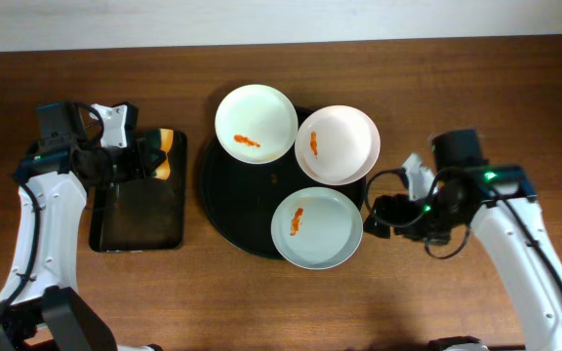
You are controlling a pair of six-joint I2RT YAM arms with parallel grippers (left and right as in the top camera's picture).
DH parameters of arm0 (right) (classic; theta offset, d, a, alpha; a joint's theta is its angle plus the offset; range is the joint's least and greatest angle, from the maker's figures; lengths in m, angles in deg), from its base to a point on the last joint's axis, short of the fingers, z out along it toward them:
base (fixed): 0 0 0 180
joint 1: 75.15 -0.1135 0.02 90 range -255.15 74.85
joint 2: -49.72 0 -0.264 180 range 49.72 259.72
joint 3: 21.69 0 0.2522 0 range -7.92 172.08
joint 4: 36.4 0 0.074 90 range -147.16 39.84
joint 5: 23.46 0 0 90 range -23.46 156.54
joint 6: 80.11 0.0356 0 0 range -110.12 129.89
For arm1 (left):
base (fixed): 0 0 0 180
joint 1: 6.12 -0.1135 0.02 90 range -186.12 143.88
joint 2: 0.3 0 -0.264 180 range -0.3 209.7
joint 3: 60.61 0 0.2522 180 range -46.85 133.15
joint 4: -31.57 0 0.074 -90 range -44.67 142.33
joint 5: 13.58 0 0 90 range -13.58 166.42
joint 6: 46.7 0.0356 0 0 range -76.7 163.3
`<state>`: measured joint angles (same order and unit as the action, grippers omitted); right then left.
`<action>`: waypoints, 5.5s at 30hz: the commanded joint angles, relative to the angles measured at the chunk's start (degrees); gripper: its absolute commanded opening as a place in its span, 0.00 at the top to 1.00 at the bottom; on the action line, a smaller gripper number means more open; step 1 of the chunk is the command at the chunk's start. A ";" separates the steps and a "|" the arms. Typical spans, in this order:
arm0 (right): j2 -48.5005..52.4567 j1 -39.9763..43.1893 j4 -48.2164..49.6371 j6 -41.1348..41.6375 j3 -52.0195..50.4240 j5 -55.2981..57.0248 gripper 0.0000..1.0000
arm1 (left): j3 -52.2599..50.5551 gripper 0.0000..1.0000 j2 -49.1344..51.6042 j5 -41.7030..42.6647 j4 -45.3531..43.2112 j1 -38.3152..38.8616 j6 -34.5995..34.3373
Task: Clean dirty plates on tray and stack at the side
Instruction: 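Grasp the rim of the front white plate with the right gripper, then lift the plate with the right gripper and bring sponge toward it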
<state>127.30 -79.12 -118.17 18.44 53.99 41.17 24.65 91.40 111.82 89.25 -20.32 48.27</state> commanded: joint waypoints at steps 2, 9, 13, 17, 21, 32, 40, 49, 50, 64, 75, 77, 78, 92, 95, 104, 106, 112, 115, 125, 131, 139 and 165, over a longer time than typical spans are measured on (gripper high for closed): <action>-0.28 -1.33 6.82 7.21 -7.19 0.68 0.21 | 0.55 1.00 -1.42 -0.26 -0.15 0.17 0.90; -0.28 -7.63 15.02 17.31 -12.83 10.60 0.26 | 0.55 1.00 -1.42 -0.26 0.07 0.17 0.90; -0.28 -12.22 21.03 21.20 -15.17 11.06 0.45 | 0.55 1.00 -1.42 -0.26 0.09 0.17 0.90; -0.26 -16.37 26.18 26.58 -18.78 14.99 0.50 | 0.55 1.00 -1.42 -0.26 0.09 0.17 0.90; -0.26 -16.70 28.57 28.44 -20.48 16.02 0.50 | 0.55 1.00 -1.42 -0.26 0.09 0.17 0.90; -0.26 -16.63 35.06 34.01 -22.56 15.96 0.60 | 0.55 1.00 -1.42 -0.26 0.31 0.17 0.90; -0.26 -16.63 35.71 34.18 -23.93 15.91 0.66 | 0.55 1.00 -1.42 -0.28 0.28 0.15 0.92; -0.28 -16.63 35.95 34.16 -23.98 15.50 0.96 | 0.55 1.00 -1.42 -1.29 0.26 0.15 0.92; -0.28 -16.63 36.13 34.16 -23.98 15.50 0.96 | 0.55 1.00 -1.42 -1.55 0.28 0.15 0.92; -2.25 -16.63 30.82 24.33 -5.60 18.62 0.96 | 0.55 1.00 -1.42 -3.61 -2.27 0.17 0.92; 0.90 -16.65 24.76 16.57 -2.45 30.95 0.96 | 0.57 1.00 -1.42 13.49 -16.81 12.55 -8.48; 2.82 -16.65 17.73 13.73 3.50 36.02 0.96 | 0.57 1.00 -1.42 8.81 -18.45 16.94 -10.47; 3.85 -16.65 14.95 12.44 6.73 36.98 0.96 | 0.57 1.00 -1.42 6.64 -19.12 18.91 -11.02; 7.85 -25.35 11.63 20.15 16.22 47.10 0.96 | 0.55 1.00 -1.40 -3.21 -20.02 35.12 -19.21; 10.60 -25.51 13.64 23.02 16.22 48.17 0.96 | 0.55 1.00 -1.40 -10.16 -17.25 38.32 -20.85; 11.56 -27.91 15.06 24.98 16.96 48.35 0.96 | 0.52 1.00 1.18 -18.73 -16.04 42.91 -25.35; 11.56 -27.91 14.67 25.05 17.62 48.11 0.96 | 0.52 1.00 2.95 -18.67 -16.02 42.93 -25.35; 11.56 -27.91 9.20 26.49 23.26 48.04 0.96 | 0.52 1.00 6.78 -15.34 -19.91 42.93 -27.54; 11.56 -27.91 7.37 27.15 24.61 47.39 0.96 | 0.52 1.00 6.97 -15.04 -20.94 43.17 -29.40; 11.50 -32.63 9.44 26.82 26.53 42.21 0.96 | 0.52 1.00 9.84 -16.52 -26.58 48.28 -29.90; 11.37 -32.79 10.34 24.90 31.56 31.12 0.96 | 0.52 1.00 10.01 -22.16 -25.68 48.28 -30.01; 9.99 -32.70 8.81 24.65 31.95 32.70 0.96 | 0.55 1.00 9.81 -26.32 -26.12 48.15 -29.53; 24.50 -14.19 6.36 6.23 31.10 13.49 0.53 | 0.52 0.43 -3.63 -27.52 -6.97 33.90 -23.37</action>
<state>152.81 -97.15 -111.06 24.78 84.85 55.20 24.67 88.62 84.32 82.08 12.66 24.34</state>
